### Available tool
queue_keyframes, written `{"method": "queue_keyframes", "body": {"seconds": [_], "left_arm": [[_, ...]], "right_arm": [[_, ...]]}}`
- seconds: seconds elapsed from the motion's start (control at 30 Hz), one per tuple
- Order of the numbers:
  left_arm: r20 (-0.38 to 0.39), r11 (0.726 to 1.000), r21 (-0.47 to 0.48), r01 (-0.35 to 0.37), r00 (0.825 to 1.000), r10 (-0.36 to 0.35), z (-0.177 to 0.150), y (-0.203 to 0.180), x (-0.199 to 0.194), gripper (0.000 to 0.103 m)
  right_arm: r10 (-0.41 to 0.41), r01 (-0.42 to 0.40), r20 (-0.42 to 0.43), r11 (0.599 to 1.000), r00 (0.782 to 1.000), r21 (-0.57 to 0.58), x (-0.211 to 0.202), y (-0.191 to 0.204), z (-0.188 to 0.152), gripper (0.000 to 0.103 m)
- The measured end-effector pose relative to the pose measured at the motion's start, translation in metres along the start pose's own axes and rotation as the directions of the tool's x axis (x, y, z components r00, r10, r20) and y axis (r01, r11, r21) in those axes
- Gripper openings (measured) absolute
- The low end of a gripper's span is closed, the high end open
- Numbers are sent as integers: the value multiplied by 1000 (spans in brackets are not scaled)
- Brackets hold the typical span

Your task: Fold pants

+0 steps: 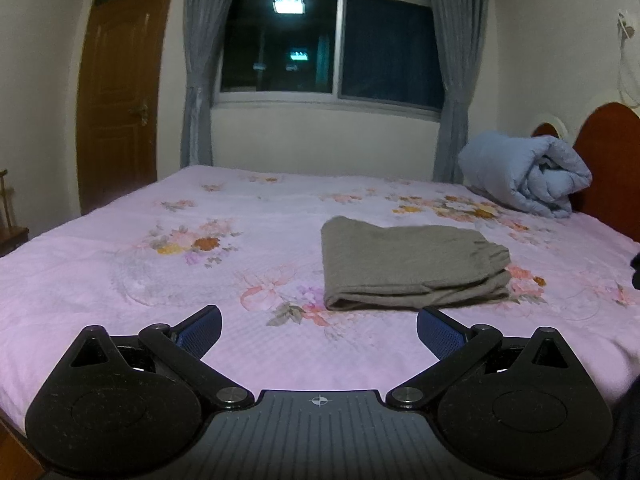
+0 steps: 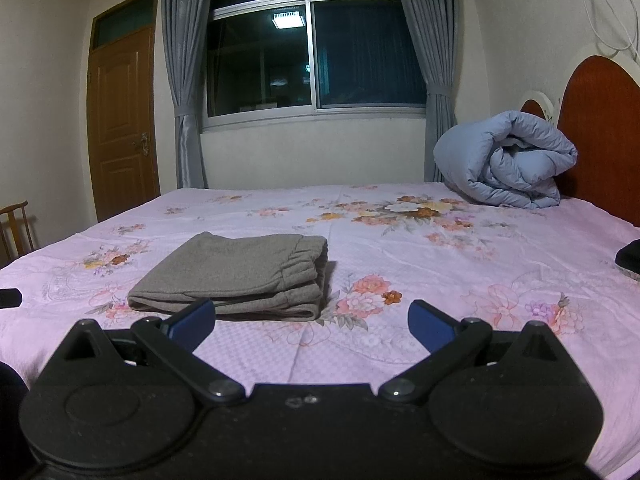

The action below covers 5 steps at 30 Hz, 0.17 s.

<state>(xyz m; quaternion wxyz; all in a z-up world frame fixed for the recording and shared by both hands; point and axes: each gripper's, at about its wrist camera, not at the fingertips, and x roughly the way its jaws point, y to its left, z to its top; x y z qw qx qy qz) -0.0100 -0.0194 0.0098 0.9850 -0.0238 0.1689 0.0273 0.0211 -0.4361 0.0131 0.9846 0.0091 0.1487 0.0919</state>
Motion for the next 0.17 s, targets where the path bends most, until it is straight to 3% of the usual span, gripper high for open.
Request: {"method": "queue_keyframes", "body": {"seconds": [0.17], "left_arm": [[1,1000,13,10,1000,-10,0,-3,0,103]], "right_arm": [[1,-1,-2,1000,1000,4,0,0,-2,97]]}}
